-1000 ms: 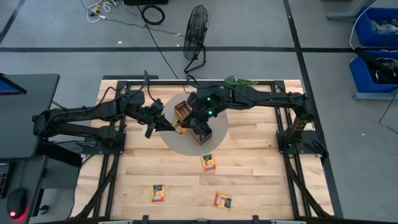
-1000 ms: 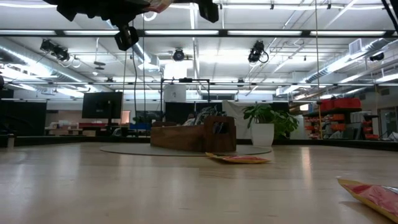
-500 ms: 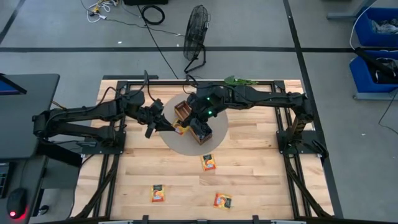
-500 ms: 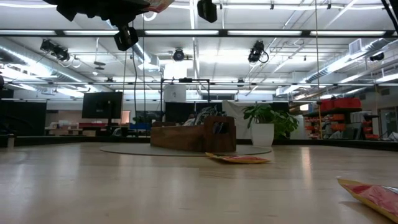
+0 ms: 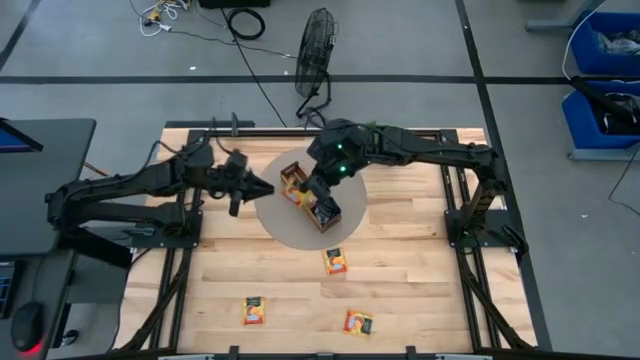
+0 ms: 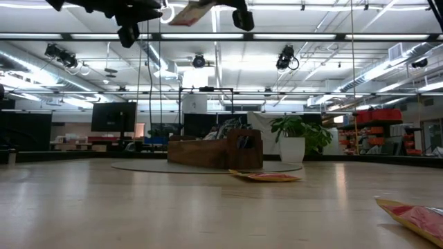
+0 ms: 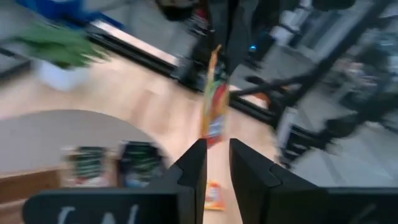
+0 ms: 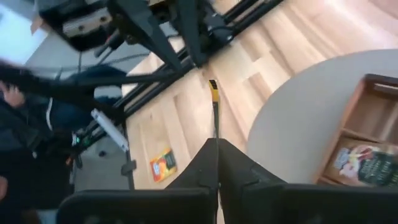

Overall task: Pick & Place Tea
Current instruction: Put the yellow tea bag into the left section of the wooden organizer

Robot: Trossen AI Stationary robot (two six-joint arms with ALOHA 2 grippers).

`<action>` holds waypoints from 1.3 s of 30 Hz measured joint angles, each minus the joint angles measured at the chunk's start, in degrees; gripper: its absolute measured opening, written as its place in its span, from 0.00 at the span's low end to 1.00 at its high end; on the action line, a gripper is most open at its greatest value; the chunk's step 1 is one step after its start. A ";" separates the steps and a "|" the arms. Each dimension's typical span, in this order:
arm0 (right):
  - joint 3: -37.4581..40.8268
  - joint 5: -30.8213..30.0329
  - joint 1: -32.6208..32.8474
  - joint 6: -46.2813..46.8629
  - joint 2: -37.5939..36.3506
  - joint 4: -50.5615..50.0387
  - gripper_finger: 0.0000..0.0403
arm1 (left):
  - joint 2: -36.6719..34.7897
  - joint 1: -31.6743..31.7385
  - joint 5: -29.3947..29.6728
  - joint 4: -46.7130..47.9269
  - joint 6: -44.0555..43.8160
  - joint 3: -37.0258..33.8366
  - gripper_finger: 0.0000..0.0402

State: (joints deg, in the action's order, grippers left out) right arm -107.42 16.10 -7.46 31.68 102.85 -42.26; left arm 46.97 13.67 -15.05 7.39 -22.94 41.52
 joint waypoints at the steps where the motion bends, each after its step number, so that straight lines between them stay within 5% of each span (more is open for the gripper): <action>1: 0.00 -0.02 -0.57 0.90 0.00 0.05 0.00 | -1.33 0.00 1.76 1.64 0.99 0.00 0.18; 18: 0.06 -11.25 -6.46 7.41 2.16 -1.23 0.00 | -16.19 0.00 14.15 15.48 2.62 0.02 0.18; 39: 0.07 -19.08 -7.13 4.77 13.58 -1.65 0.00 | -17.85 0.02 15.26 16.99 1.11 0.04 0.18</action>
State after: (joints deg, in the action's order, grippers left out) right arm -107.35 -2.98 -14.59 36.45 116.43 -43.91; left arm 29.12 13.69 0.21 24.38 -21.83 41.56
